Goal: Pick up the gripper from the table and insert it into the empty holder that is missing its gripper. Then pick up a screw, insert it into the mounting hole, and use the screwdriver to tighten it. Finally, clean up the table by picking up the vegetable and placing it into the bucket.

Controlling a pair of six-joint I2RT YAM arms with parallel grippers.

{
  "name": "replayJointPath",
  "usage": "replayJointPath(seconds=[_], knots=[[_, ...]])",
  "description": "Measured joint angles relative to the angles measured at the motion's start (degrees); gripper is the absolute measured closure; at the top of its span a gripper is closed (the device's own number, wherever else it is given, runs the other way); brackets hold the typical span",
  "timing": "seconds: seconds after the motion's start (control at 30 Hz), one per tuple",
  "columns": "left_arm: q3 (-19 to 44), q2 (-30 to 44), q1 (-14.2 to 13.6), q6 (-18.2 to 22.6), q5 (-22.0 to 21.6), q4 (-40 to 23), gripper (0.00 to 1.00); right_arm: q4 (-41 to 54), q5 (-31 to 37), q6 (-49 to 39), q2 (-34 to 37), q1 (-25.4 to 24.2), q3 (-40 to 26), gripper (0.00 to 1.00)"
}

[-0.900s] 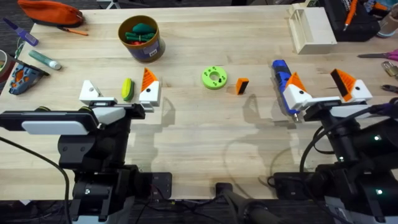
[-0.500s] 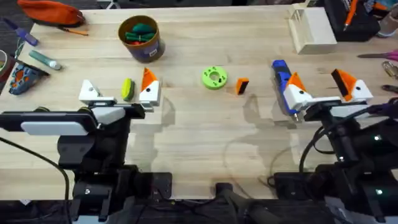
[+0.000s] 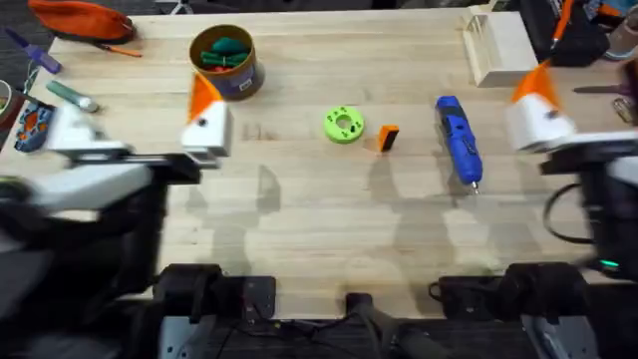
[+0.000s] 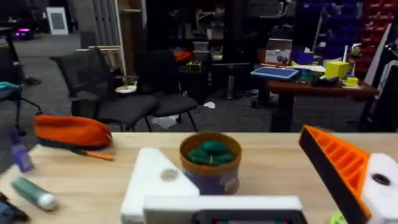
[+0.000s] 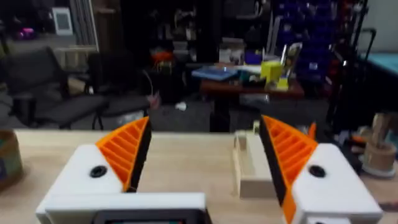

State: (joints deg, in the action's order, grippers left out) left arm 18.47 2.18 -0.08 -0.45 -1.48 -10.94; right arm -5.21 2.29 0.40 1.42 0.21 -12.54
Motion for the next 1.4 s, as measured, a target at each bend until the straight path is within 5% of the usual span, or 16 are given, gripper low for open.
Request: replayJointPath(seconds=[0.37,0.57,0.97,1.27,1.4], knots=[[35.36,25.51,0.0,0.0,-2.53,-30.43,0.015,26.72,0.0,0.02,22.78,0.0,-30.86,0.012],[48.52,40.88,0.0,0.0,-2.69,-45.16,0.015,45.15,0.0,0.02,38.56,0.0,-44.95,0.011],[51.89,60.81,0.0,0.03,-2.69,-55.54,0.014,60.38,0.01,0.02,59.33,0.0,-50.2,0.011],[51.89,69.35,0.21,0.1,-2.68,-55.72,0.015,60.55,0.0,0.02,61.59,0.0,-50.2,0.01],[51.89,71.44,4.39,2.67,-0.48,-55.08,0.015,60.55,0.0,0.02,61.59,0.0,-50.2,0.011]])
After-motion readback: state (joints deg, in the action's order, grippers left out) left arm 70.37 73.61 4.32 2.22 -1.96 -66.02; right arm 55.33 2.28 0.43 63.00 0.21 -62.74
